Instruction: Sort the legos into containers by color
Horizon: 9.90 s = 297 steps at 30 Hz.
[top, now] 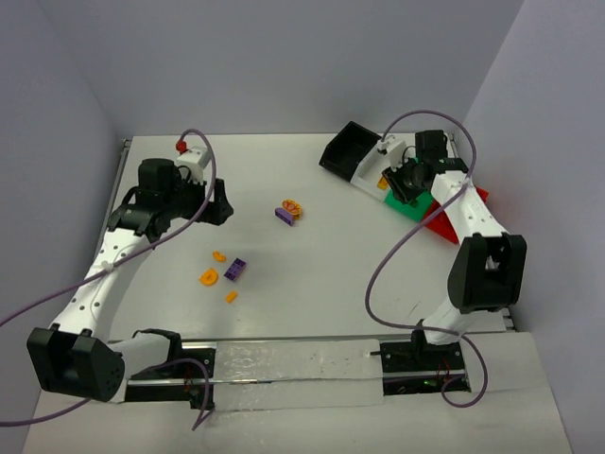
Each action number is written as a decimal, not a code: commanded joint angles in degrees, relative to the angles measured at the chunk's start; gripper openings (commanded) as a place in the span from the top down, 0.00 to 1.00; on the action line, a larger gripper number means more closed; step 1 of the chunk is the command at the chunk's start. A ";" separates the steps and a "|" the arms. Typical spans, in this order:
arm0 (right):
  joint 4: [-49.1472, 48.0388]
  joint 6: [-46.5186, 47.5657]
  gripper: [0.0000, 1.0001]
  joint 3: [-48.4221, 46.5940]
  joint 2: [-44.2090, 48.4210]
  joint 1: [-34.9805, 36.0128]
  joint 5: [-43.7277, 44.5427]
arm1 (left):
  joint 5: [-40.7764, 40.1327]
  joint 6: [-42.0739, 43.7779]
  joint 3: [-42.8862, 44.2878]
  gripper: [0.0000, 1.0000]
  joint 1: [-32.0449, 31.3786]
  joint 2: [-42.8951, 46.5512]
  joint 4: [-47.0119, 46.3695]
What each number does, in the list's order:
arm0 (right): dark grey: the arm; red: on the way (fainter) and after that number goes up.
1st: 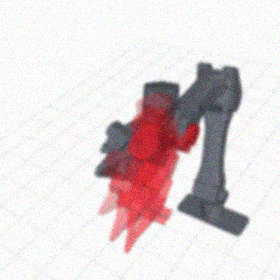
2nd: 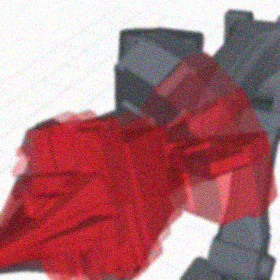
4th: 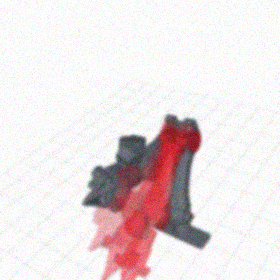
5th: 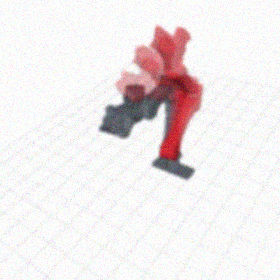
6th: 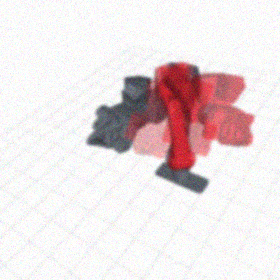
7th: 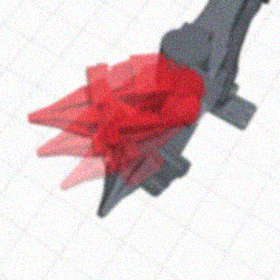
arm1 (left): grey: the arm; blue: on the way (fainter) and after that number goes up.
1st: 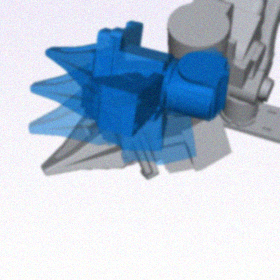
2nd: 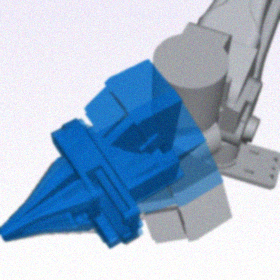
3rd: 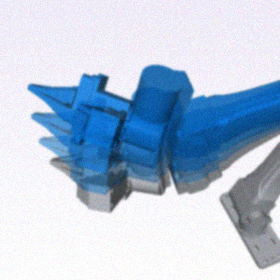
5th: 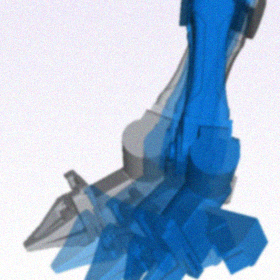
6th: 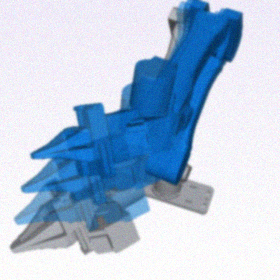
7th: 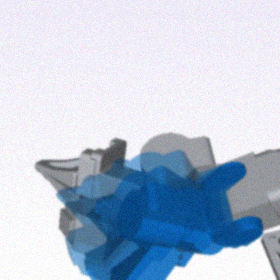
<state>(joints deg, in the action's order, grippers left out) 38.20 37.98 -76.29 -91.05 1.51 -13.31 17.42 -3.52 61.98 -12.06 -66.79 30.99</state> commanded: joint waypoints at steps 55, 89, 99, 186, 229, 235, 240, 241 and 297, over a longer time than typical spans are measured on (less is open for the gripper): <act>2.58 -9.10 0.00 -9.17 8.27 0.01 -8.78 | -19.26 11.88 -3.83 0.70 -20.80 -29.30 6.07; 1.04 -22.11 0.00 -8.69 7.87 36.90 -44.78 | 43.80 20.26 -3.26 1.00 -20.02 2.67 0.30; -0.58 -25.05 0.06 -8.99 5.71 38.97 -42.21 | 39.90 16.01 -4.20 1.00 -20.02 2.45 -3.09; -11.46 -33.67 0.01 -14.24 -1.60 11.67 4.91 | -12.70 6.34 18.49 0.01 -19.77 -42.44 -18.78; -8.49 -38.30 0.00 -10.40 -0.33 10.56 -9.38 | -3.82 8.44 15.09 0.61 -20.28 -42.58 -17.81; -11.76 -48.09 0.00 -3.38 -3.46 10.62 -29.46 | -2.27 10.25 5.33 0.62 -20.29 -28.06 -23.62; -20.62 -56.43 0.00 1.23 -4.31 11.71 -41.53 | 0.41 10.11 1.02 0.63 -21.21 -19.70 -25.18; -21.03 -57.18 0.00 0.90 -4.86 12.44 -42.21 | 0.42 9.97 0.55 0.64 -21.79 -18.47 -24.78; -7.62 -47.59 1.00 -15.85 -14.73 5.93 -33.17 | -5.11 12.31 -10.41 0.81 -25.73 -9.84 -24.32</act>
<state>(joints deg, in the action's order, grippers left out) 25.04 -16.10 -86.41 -107.35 8.62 -56.84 13.05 8.01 51.03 -38.04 -78.08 7.52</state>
